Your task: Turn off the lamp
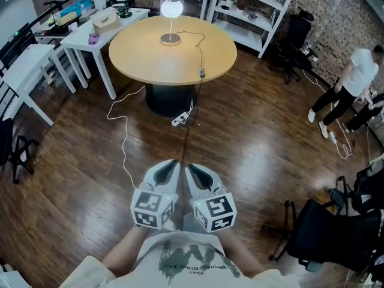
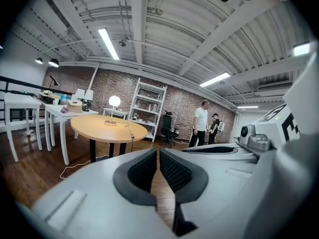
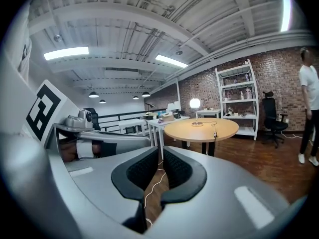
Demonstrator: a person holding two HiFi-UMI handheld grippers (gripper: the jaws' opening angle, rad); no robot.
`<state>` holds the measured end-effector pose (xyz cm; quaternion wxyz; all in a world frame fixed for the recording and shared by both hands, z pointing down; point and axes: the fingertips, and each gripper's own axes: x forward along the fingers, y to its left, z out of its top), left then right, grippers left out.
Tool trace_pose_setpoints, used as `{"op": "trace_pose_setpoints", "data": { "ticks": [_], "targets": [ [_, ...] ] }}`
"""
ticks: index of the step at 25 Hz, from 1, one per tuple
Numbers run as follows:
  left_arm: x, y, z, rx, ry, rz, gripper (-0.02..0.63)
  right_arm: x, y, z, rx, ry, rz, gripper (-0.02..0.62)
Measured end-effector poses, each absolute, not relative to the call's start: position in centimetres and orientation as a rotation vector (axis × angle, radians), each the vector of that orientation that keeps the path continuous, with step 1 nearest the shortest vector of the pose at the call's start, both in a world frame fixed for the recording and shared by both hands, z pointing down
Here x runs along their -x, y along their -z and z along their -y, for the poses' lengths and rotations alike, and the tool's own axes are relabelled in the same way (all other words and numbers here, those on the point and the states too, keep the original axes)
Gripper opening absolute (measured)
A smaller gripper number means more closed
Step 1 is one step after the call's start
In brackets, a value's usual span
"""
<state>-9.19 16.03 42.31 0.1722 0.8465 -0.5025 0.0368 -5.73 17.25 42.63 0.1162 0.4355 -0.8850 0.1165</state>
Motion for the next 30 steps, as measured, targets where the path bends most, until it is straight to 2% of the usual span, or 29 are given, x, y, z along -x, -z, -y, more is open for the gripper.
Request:
{"op": "trace_pose_setpoints", "data": {
  "ticks": [9,20,30],
  "targets": [
    [9.1,-43.1,-10.0,-2.378,-0.128,1.487,-0.006,5.5,-43.1,-10.6,-1.23,-0.313,2.64,0.028],
    [4.8,-42.7,2.5,-2.306,-0.148,1.588,-0.005,1.9,-41.7,2.6,-1.094,-0.288,2.733,0.028],
    [0.7,-43.2,9.3,-2.249,-0.184,1.657,-0.005,-2.0,-41.9,9.6,-1.002,-0.309,2.782,0.028]
  ]
}}
